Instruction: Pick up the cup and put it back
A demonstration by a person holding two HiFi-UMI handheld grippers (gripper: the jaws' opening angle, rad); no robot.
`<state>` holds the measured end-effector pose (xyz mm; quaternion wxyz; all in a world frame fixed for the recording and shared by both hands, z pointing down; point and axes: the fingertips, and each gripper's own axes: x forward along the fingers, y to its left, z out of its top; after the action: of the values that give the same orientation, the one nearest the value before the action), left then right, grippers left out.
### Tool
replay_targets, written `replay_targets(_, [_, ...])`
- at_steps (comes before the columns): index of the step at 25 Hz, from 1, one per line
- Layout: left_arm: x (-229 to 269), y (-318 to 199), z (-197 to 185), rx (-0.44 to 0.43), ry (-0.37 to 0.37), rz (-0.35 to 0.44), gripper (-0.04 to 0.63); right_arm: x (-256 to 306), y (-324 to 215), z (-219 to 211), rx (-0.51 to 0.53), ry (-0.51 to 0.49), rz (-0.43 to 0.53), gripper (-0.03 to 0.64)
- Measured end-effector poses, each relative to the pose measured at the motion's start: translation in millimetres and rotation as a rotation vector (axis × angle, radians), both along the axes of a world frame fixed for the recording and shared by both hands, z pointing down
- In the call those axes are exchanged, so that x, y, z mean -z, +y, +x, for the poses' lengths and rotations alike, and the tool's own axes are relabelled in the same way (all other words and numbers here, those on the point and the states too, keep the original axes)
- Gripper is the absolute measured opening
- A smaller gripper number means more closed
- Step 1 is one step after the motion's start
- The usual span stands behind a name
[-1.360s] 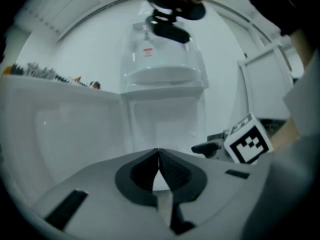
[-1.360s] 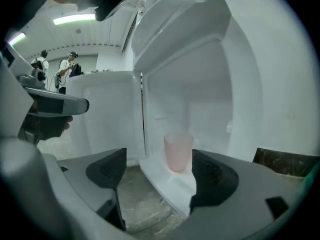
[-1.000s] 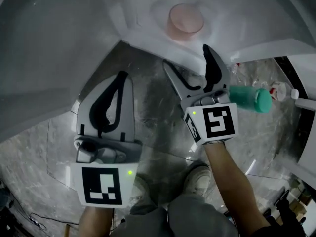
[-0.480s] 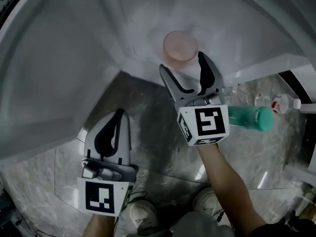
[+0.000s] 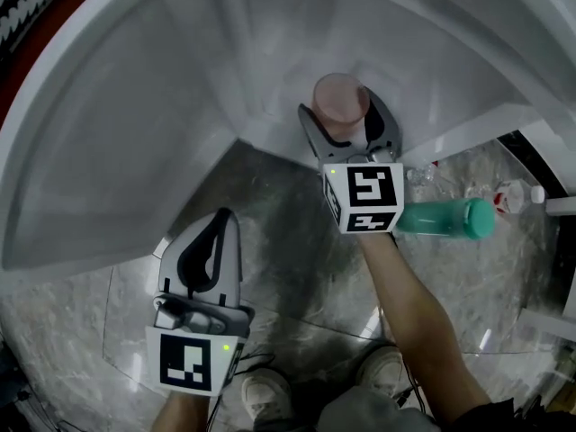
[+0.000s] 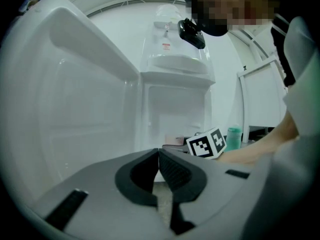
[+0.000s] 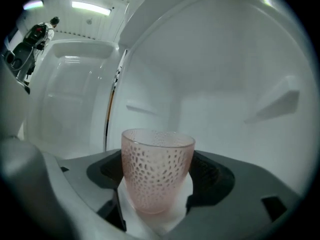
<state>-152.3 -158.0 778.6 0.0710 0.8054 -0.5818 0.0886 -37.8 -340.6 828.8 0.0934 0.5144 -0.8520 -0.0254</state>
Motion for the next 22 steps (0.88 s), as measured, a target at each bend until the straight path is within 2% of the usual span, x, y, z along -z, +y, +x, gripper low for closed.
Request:
replay_targets(3, [2, 2, -5, 0.007, -0.013, 0.021, 0.012, 1, 5, -1, 0.004, -0.017, -0.015, 0.388])
replay_targets(6, [0, 1, -3, 0.008, -0.021, 0.01, 0.012, 14, 22, -1, 0.04, -0.048, -0.006, 0.387])
replay_targets(10, [12, -5, 7, -0.012, 0.021, 0.062, 0.012, 45, 55, 4, 0.102, -0.089, 0.029, 0.387])
replay_targets(13, [3, -4, 10, -0.004, -0.009, 0.018, 0.012, 66, 83, 12, 0.134, -0.126, 0.032, 0.387])
replay_targets(16, [-1, -1, 18, -0.009, 0.014, -0.022, 0.012, 74, 113, 19, 0.155, -0.164, -0.014, 0.387])
replay_targets(19, [1, 1, 27, -0.011, 0.039, -0.022, 0.012, 72, 140, 20, 0.168, -0.143, -0.053, 0.387])
replay_targets(22, [4, 3, 31, 0.002, 0.031, -0.009, 0.012, 65, 161, 13, 0.187, -0.085, -0.07, 0.387])
